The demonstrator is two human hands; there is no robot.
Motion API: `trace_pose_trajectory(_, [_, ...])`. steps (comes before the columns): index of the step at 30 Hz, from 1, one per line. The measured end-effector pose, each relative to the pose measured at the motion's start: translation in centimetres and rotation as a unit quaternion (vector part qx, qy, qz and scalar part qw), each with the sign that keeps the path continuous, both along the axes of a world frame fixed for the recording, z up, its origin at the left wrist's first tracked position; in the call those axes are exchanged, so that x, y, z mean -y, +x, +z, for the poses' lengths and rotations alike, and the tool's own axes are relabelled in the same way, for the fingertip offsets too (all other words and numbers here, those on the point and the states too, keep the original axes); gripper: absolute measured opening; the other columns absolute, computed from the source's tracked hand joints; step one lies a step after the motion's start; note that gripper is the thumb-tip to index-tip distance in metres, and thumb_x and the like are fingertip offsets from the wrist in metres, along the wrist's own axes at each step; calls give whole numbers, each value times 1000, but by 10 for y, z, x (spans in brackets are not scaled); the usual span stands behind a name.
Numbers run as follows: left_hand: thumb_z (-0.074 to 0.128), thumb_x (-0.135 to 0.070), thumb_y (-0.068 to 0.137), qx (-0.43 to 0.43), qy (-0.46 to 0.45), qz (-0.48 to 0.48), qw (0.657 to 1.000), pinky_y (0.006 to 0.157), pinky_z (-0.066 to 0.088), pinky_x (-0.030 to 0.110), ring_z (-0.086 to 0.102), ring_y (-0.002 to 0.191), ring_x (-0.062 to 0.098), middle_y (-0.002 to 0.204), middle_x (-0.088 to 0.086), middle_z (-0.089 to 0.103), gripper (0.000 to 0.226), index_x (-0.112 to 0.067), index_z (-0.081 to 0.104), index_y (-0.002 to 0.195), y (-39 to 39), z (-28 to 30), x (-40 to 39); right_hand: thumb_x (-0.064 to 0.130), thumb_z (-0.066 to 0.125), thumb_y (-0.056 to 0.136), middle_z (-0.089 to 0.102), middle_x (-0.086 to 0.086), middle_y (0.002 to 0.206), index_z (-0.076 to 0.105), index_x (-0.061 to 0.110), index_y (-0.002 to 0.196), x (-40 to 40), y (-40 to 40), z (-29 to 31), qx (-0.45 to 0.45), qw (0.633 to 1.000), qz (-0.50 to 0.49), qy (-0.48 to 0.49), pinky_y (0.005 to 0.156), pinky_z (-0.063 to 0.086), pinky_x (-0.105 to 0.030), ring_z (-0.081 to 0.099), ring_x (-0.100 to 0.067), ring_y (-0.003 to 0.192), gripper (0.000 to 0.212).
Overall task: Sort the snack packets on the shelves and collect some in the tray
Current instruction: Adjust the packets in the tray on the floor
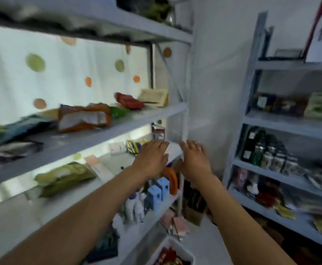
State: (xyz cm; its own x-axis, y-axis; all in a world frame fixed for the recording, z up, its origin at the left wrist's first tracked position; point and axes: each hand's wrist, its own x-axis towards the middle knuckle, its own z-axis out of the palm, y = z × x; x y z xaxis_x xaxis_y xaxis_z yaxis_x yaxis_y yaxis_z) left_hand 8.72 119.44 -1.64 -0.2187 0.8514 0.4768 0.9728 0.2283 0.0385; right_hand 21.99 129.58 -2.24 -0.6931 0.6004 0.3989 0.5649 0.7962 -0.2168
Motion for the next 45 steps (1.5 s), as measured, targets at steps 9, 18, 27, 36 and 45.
trace_pose_trajectory(9, [50,-28,94,-44,64,128,989,103,39,41,46,128,31,140,12,51,46,-11,49,137,-71,107,183,11,68,71,57,-16,134,51,14,139,128,-115,114,-88,973,145,158,111,32,-48,50,-36,128,70])
trace_pose_trajectory(18, [36,-40,84,4,106,280,954,98,45,44,55,117,36,124,15,61,58,-5,60,123,-171,127,380,18,60,77,55,-19,135,45,13,145,293,-253,141,-70,927,323,176,108,35,-47,48,-38,129,69])
trace_pose_trajectory(27, [50,-29,94,98,55,420,901,101,41,43,45,128,29,143,9,46,47,-17,46,138,-246,121,507,18,57,89,43,-14,145,30,21,150,412,-347,110,51,907,362,208,113,27,-44,36,-34,136,66])
trace_pose_trajectory(36, [39,-38,94,19,-75,484,871,101,35,46,52,113,27,117,6,59,29,-21,55,110,-262,74,514,8,51,93,38,-18,148,23,11,150,428,-409,75,86,947,259,167,108,35,-46,38,-37,136,63])
trace_pose_trajectory(45, [29,-47,97,-2,-106,497,861,109,22,56,45,125,25,128,3,55,40,-25,53,120,-260,63,512,14,40,101,43,-18,145,30,11,149,414,-447,78,80,943,265,186,104,40,-44,47,-34,130,49])
